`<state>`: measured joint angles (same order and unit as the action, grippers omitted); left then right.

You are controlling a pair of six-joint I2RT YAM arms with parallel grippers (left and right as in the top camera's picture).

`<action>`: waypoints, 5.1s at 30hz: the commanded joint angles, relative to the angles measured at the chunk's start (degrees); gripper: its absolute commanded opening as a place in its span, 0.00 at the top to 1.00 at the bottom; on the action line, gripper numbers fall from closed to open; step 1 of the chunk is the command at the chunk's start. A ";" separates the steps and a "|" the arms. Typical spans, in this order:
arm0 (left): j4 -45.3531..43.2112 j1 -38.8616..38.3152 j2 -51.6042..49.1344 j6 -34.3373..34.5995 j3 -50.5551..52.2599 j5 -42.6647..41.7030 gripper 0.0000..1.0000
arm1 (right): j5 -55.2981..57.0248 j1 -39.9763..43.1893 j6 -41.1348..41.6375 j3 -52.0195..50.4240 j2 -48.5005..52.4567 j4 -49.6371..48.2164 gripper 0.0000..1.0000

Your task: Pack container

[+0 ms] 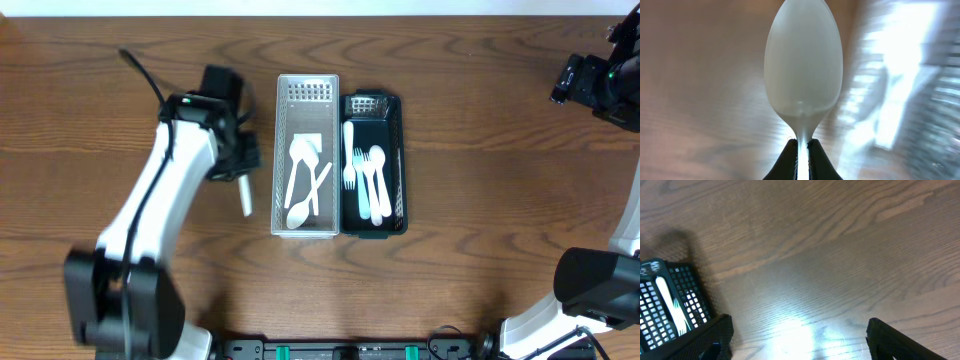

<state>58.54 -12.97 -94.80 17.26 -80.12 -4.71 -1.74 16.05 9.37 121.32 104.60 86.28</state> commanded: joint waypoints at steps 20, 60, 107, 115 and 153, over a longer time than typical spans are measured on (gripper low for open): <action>-10.01 -19.45 -8.55 -4.17 -2.21 7.17 0.74 | -0.24 -0.37 -0.90 -0.17 -0.33 0.02 0.11; -19.34 12.98 18.73 -12.41 0.74 11.93 0.02 | 2.97 -13.70 -6.36 -14.21 -1.79 -27.54 0.01; -8.31 6.03 79.52 -12.28 48.59 11.65 0.02 | 12.22 -21.70 -3.65 -89.55 -76.48 -36.57 0.01; -8.17 6.03 79.52 -12.31 48.59 11.65 0.02 | 12.22 -21.70 -3.65 -89.55 -76.52 -36.54 0.01; -8.20 6.03 79.52 -12.31 48.59 11.65 0.02 | 6.01 -19.39 -9.03 -121.00 -103.80 -82.40 0.01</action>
<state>50.37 -6.66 -15.64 5.69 -31.22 6.44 3.64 -3.66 1.41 0.43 1.15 3.60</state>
